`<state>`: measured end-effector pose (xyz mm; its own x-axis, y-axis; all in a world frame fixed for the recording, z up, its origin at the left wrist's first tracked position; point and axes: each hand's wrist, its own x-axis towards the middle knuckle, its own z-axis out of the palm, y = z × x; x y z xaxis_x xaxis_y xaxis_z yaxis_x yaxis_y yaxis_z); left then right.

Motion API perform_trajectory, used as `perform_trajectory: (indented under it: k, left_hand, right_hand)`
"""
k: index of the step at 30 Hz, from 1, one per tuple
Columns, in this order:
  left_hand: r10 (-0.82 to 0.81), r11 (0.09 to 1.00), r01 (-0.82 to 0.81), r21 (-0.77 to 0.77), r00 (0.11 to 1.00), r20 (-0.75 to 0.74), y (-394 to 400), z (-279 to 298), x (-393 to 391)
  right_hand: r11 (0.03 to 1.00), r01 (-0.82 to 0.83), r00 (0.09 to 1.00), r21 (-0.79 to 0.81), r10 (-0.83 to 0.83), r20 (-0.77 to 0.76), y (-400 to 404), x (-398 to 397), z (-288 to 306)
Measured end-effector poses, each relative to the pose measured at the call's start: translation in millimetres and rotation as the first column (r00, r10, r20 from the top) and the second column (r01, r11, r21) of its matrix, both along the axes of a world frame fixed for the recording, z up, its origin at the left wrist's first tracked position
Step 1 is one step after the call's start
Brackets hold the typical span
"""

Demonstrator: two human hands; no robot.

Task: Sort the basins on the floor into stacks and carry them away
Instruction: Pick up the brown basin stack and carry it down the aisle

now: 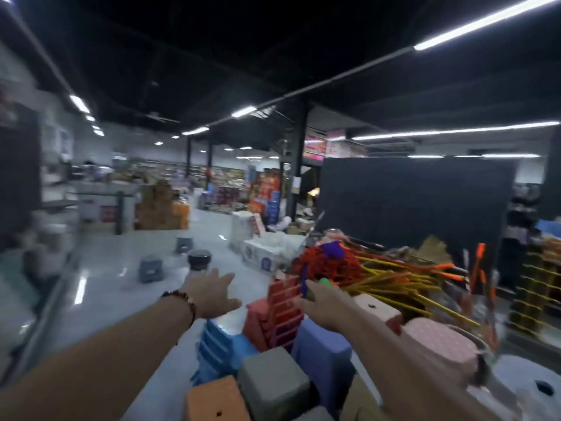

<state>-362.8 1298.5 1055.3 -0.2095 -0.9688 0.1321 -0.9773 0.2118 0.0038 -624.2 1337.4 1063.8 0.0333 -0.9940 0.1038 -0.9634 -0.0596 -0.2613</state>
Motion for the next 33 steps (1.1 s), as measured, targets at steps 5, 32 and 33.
perform_trajectory:
  k: [5,32,33]
  left_hand:
    - [0.179,0.984,-0.179,0.003,0.984,0.012,47.2,-7.6,91.1]
    - [0.267,0.951,-0.288,0.112,0.948,0.172,-76.0,-117.1,430.4]
    - [0.257,0.954,-0.279,0.113,0.95,0.176,-90.7,-118.2,433.1]
  right_hand:
    - [0.983,-0.139,0.986,0.118,0.148,-0.076,-10.9,97.5,-12.9]
    - [0.931,-0.247,0.969,0.269,0.238,0.067,-142.8,471.9,-141.4]
    - [0.931,-0.235,0.972,0.278,0.226,0.067,-156.2,472.7,-144.8]
